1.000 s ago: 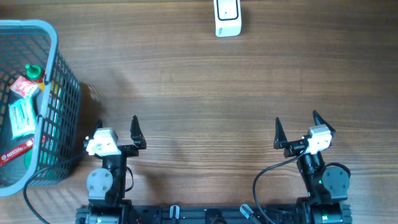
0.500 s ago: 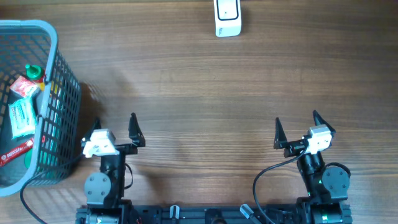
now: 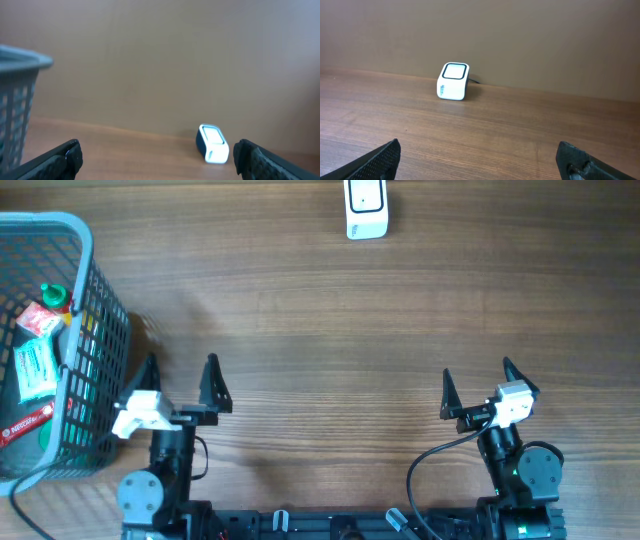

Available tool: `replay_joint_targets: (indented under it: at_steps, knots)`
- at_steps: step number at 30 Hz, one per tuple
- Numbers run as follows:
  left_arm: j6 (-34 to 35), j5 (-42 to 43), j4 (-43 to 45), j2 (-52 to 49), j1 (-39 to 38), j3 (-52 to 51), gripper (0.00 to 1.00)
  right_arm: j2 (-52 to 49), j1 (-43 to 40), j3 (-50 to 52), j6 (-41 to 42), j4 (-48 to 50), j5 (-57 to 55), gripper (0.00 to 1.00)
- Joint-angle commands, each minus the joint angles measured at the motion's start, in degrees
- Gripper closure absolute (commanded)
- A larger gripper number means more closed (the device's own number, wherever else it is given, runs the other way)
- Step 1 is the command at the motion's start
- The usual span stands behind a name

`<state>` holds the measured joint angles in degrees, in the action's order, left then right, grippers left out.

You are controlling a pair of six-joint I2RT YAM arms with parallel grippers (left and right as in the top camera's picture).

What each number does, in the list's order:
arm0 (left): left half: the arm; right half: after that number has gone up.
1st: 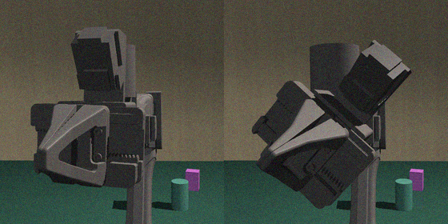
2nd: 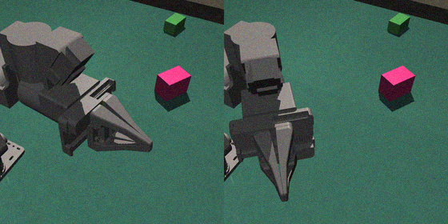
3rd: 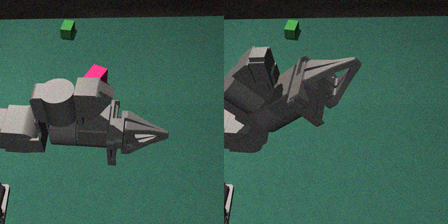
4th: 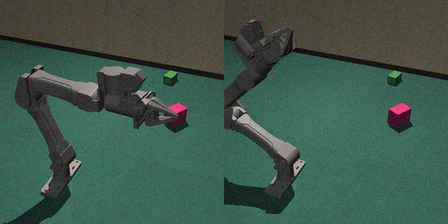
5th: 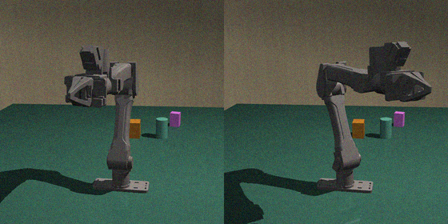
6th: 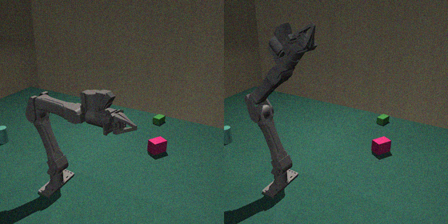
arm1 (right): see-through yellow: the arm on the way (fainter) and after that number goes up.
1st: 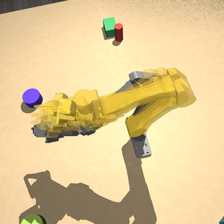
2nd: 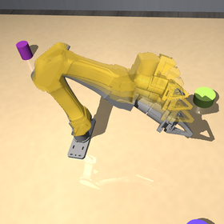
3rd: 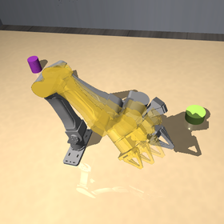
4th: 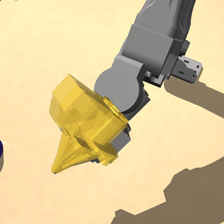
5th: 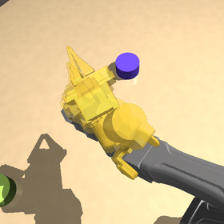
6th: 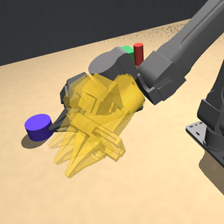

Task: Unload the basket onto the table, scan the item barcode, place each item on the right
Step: 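Reach the left gripper into the basket and grasp the green-capped jar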

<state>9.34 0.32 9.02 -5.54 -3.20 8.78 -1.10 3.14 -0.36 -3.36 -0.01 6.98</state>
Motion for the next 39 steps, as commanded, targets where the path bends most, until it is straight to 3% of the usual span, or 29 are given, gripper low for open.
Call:
replay_joint_targets:
  at_steps: [1, 6, 13, 15, 20, 23, 26, 31, 35, 39]
  knots:
    - [-0.5, 1.1, 0.3, -8.3, 0.5, 9.4, 0.0, 0.5, 0.2, 0.1, -1.0, 0.3, -1.0, 0.0]
    - [-3.1, 1.2, -0.8, -28.1, 0.5, 26.9, 0.0, 0.5, 0.2, 0.1, -1.0, 0.3, -1.0, 0.0]
    - [-2.8, 3.7, -16.0, -49.7, 0.4, 55.5, 0.0, 0.5, 0.2, 0.1, -1.0, 0.3, -1.0, 0.0]
    - [-2.9, 6.3, -18.9, -52.9, 0.4, 58.6, 0.0, 0.5, 0.2, 0.1, -1.0, 0.3, -1.0, 0.0]
    - [-2.9, 5.2, -13.6, -57.5, 0.8, 58.9, 0.0, 0.5, 0.2, 0.1, -1.0, 0.3, -1.0, 0.0]
    - [0.7, -0.2, -9.7, -57.4, 2.7, 59.3, 0.0, 0.5, 0.2, 0.1, -1.0, 0.3, -1.0, 0.0]
    - [6.6, -7.8, -12.4, -57.4, 7.1, 63.7, 0.0, 0.5, 0.2, 0.1, -1.0, 0.3, -1.0, 0.0]
    - [7.8, -8.5, -32.2, -59.9, 18.3, 78.6, 0.0, 0.5, 0.2, 0.1, -1.0, 0.3, -1.0, 0.0]
    - [24.2, -18.0, -52.5, -61.4, 25.2, 86.0, 0.0, 0.5, 0.2, 0.1, -1.0, 0.3, -1.0, 0.0]
    - [38.9, -18.9, -68.1, -61.9, 31.2, 86.2, 0.0, 0.5, 0.2, 0.1, -1.0, 0.3, -1.0, 0.0]
